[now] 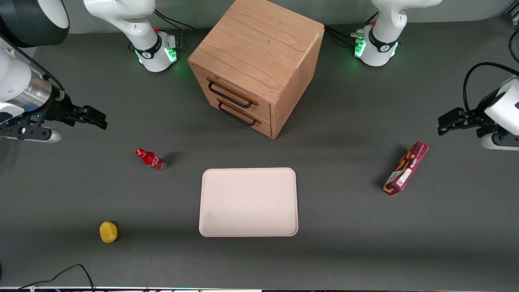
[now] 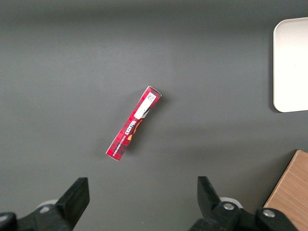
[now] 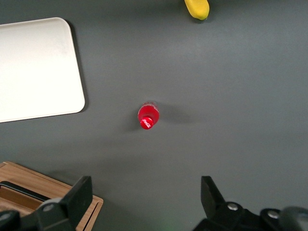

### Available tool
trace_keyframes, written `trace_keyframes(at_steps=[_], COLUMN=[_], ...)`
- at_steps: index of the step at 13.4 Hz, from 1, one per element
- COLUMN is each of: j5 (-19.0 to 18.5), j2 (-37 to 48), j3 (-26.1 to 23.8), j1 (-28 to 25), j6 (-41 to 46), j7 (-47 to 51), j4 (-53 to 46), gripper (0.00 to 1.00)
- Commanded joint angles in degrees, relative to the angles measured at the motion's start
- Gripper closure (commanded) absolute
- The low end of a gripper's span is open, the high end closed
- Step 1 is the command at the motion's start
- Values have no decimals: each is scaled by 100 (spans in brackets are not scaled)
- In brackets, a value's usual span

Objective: Open upper drawer
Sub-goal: 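Move the right gripper toward the upper drawer's black handle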

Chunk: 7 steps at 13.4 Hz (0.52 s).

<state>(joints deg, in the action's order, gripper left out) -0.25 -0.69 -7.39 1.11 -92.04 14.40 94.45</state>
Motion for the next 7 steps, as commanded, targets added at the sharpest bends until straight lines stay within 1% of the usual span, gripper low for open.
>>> trace_keyframes(at_steps=[1,7], j5=[-10,-1], j2=[-62,-36], j3=[35,27], j1=[-23,-31], j6=[46,81], j7=[-113,-86], j4=[-129,-208], gripper=[0,0])
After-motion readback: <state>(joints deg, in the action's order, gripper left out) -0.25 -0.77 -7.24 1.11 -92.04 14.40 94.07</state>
